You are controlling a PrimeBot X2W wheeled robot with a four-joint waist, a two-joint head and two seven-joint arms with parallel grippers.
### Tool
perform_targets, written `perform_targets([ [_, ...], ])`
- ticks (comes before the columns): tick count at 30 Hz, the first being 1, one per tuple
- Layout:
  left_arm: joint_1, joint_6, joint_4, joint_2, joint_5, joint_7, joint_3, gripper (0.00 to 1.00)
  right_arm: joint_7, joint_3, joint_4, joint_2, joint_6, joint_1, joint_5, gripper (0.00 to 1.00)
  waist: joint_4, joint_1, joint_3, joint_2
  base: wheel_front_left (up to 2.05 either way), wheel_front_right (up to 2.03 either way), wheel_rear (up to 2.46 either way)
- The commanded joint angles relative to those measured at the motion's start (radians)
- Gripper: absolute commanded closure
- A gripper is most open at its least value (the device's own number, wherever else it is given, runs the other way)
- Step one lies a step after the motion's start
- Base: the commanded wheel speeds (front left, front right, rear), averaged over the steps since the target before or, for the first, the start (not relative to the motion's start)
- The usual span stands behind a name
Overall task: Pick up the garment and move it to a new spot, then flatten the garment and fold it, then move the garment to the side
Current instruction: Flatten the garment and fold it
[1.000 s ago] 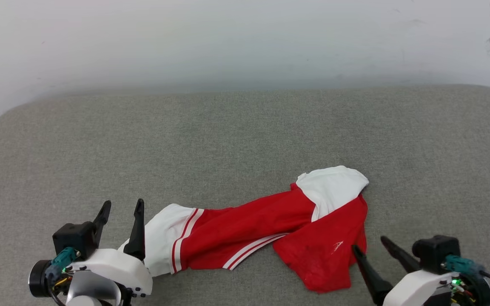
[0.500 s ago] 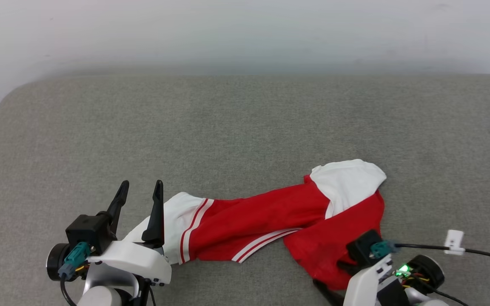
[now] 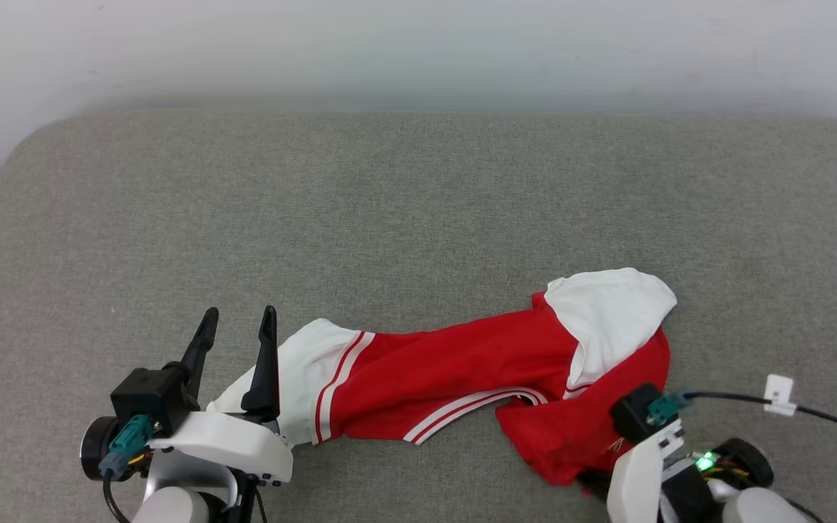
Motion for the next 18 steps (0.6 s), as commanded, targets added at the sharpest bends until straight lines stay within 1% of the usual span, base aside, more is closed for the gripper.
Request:
perform_targets([
  [1,-0.008,0.004,0.003,0.002,-0.006,-0.007,0.003,0.00,-0.024,-0.047,-0.019,-0.018,-0.003,-0.028,-0.013,1.00,-0.011,-0.0001,-0.004,0.0000,0.00,0.00,0.00],
  [6,-0.009,0.005,0.008,0.004,-0.007,-0.008,0.000,0.00,-0.064,-0.200,-0.097,-0.027,-0.002,-0.049,-0.045,1.00,-0.032,-0.0001,-0.012,0.0000,0.00,0.00,0.00],
  [9,-0.012,0.007,0.008,0.004,-0.008,-0.009,-0.002,0.00,-0.075,-0.299,-0.112,-0.027,-0.002,-0.073,-0.065,1.00,-0.041,-0.0001,-0.012,0.0000,0.00,0.00,0.00],
  [11,-0.017,0.007,0.004,0.005,-0.009,-0.008,-0.003,0.00,-0.092,-0.356,-0.098,-0.027,-0.002,-0.097,-0.071,1.00,-0.044,-0.0001,-0.004,0.0000,0.00,0.00,0.00],
  [15,-0.037,0.001,-0.001,0.005,-0.007,-0.005,-0.010,0.00,-0.141,-0.469,-0.022,-0.015,-0.002,-0.154,-0.062,1.00,-0.037,-0.0001,0.026,0.0000,0.00,0.00,0.00],
  [16,-0.037,0.001,-0.001,0.005,-0.007,-0.005,-0.010,0.00,-0.141,-0.469,-0.022,-0.015,-0.002,-0.154,-0.062,1.00,-0.037,-0.0001,0.026,0.0000,0.00,0.00,0.00],
  [18,-0.047,-0.001,-0.004,0.003,-0.004,-0.004,-0.017,0.00,-0.169,-0.525,0.028,-0.010,-0.002,-0.178,-0.069,1.00,-0.026,-0.0001,0.044,0.0000,0.00,0.00,0.00],
])
